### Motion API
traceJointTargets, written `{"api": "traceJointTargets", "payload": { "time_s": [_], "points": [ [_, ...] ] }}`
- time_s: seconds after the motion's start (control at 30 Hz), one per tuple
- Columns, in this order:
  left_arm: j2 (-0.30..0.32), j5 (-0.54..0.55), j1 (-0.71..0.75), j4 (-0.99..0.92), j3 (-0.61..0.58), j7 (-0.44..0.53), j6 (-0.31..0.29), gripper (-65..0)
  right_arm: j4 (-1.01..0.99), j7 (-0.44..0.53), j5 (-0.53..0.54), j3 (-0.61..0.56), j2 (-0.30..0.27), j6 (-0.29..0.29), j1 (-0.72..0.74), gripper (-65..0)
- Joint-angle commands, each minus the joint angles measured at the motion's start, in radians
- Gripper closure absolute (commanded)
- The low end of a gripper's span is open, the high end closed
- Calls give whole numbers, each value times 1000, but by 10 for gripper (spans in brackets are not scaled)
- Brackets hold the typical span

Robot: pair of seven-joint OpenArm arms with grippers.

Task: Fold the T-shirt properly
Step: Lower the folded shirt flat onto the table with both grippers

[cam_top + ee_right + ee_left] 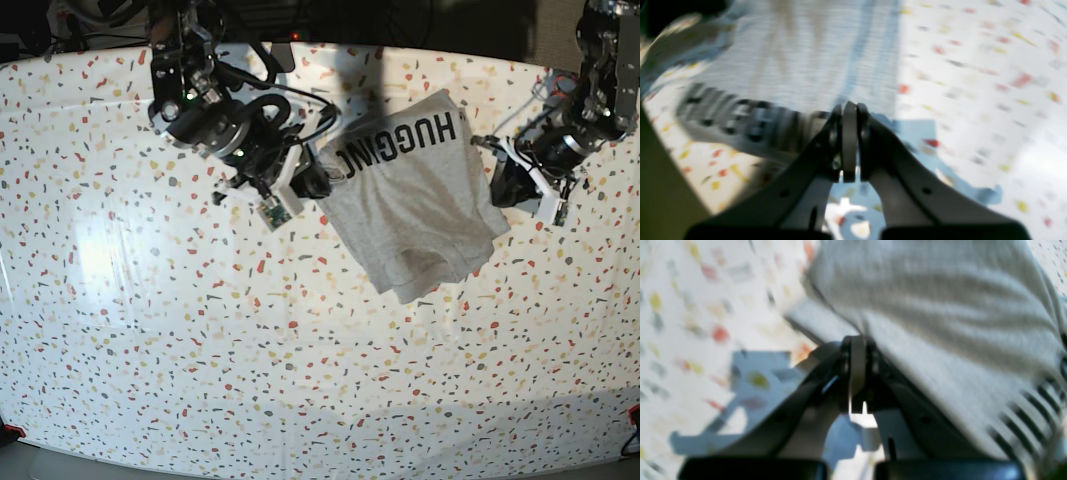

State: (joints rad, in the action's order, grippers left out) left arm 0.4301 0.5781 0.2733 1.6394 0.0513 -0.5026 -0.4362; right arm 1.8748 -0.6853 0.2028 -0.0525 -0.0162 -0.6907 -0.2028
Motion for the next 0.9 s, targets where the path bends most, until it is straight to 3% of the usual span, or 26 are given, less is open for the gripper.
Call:
{"api": "traceJointTargets", "payload": {
  "time_s": [0.0,0.17,0.4,0.57,0.77,0.87],
  "points": [
    [11,38,19,26,7,26,-5,0,21,28,9,24,0,-7,9,0],
    [-11,109,155,29,7,32,-6,0,-21,95,5,97,-1,-7,16,0],
    [-155,72,267,29,7,32,-40,0,-241,126,-28,42,0,-7,145,0],
    [-240,-50,276,29,7,89,-40,0,-335,60,-29,-45,0,-7,204,0],
    [-244,-188,268,28,7,211,-37,0,-334,49,-29,-99,0,-7,156,0],
    [-244,-227,247,28,7,216,23,0,-321,49,-42,-98,2,-7,111,0]
  ]
}}
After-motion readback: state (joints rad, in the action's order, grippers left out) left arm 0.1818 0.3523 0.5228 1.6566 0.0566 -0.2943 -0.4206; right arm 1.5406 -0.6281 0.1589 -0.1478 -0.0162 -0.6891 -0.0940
